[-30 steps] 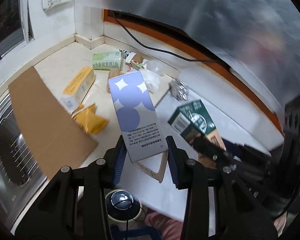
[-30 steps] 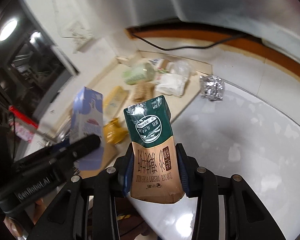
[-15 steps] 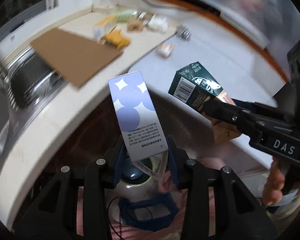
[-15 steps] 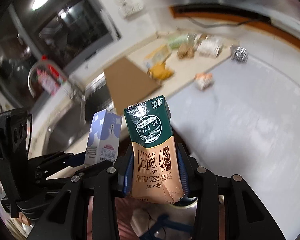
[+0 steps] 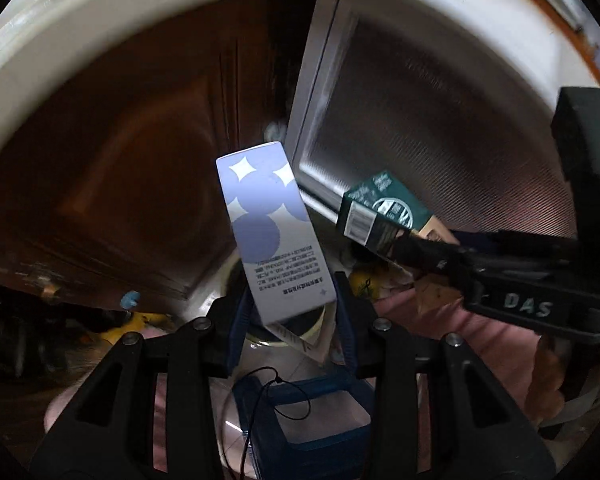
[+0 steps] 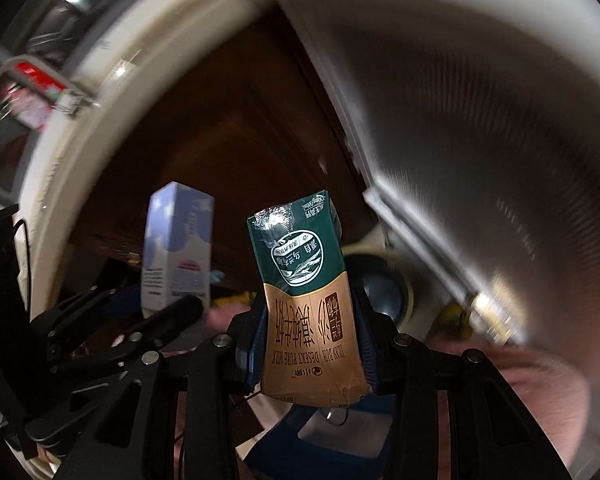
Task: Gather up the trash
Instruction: 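Lift both cartons and carry them down toward the trash bin, then open both tools over the bin, dropping both cartons inside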
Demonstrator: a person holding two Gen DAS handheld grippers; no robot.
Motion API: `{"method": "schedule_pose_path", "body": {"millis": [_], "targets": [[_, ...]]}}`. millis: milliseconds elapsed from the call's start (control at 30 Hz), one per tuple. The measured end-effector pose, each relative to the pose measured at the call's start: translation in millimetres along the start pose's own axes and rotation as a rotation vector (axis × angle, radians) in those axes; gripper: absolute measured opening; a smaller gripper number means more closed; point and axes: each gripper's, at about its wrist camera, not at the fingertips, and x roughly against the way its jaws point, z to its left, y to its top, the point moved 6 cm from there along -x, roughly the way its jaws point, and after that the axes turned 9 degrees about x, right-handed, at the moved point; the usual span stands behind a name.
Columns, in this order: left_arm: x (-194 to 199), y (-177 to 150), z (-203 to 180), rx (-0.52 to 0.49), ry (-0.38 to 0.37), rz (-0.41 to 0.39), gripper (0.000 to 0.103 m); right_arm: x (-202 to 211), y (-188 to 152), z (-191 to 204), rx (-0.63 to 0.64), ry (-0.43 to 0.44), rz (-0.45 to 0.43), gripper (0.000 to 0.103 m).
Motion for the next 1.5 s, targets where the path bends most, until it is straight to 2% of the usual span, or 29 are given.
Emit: {"method": "schedule_pose_path", "body": {"millis": [167, 300, 433, 567, 733, 967, 1033, 1100, 1167, 1333, 1500], "targets": [[-67.5, -16.0, 6.9, -0.033, 0.011, 0.058, 0.036, -83.7, -20.5, -28.4, -0.099, -0.004, 0.108, 0.039], [-113.2, -26.5, 14.5, -0.033, 0.062, 0.095, 0.036, -136.6, -30.4, -44.2, -0.1, -0.087, 0.162, 0.039], [-151.4, -24.7, 22.2, -0.013, 0.089, 0.144, 0.036, -180.2, -41.2, -61.7, -0.118, -0.109, 0.205, 0.04], [-173.5, -32.3, 29.7, -0.025, 0.1, 0.172, 0.036, -207.3, -47.5, -63.6, -0.064, -0.137, 0.24, 0.04], [-189.9, -36.3, 34.2, -0.042, 0.092, 0.2, 0.036, -223.7, -49.6, -66.3, -0.021, -0.152, 0.25, 0.04], [-205.5, -35.9, 38.5, -0.033, 0.077, 0.221, 0.036, -239.7, -46.8, -72.8, -0.053, -0.139, 0.251, 0.041], [-207.7, -36.5, 39.4, -0.029, 0.072, 0.228, 0.037, -241.2, -44.0, -75.5, -0.048, -0.142, 0.238, 0.046], [-209.1, -37.6, 41.8, -0.015, 0.079, 0.229, 0.039, -239.8, -41.5, -78.7, -0.031, -0.175, 0.222, 0.059], [-209.8, -37.3, 44.8, -0.003, 0.088, 0.228, 0.049, -238.1, -39.9, -81.7, -0.031, -0.199, 0.218, 0.064], [-210.9, -35.0, 46.3, 0.017, 0.087, 0.219, 0.069, -238.6, -42.1, -94.5, -0.079, -0.195, 0.221, 0.065], [-207.6, -35.4, 44.9, 0.005, 0.079, 0.211, 0.072, -236.0, -41.5, -98.0, -0.097, -0.205, 0.208, 0.065]]}}
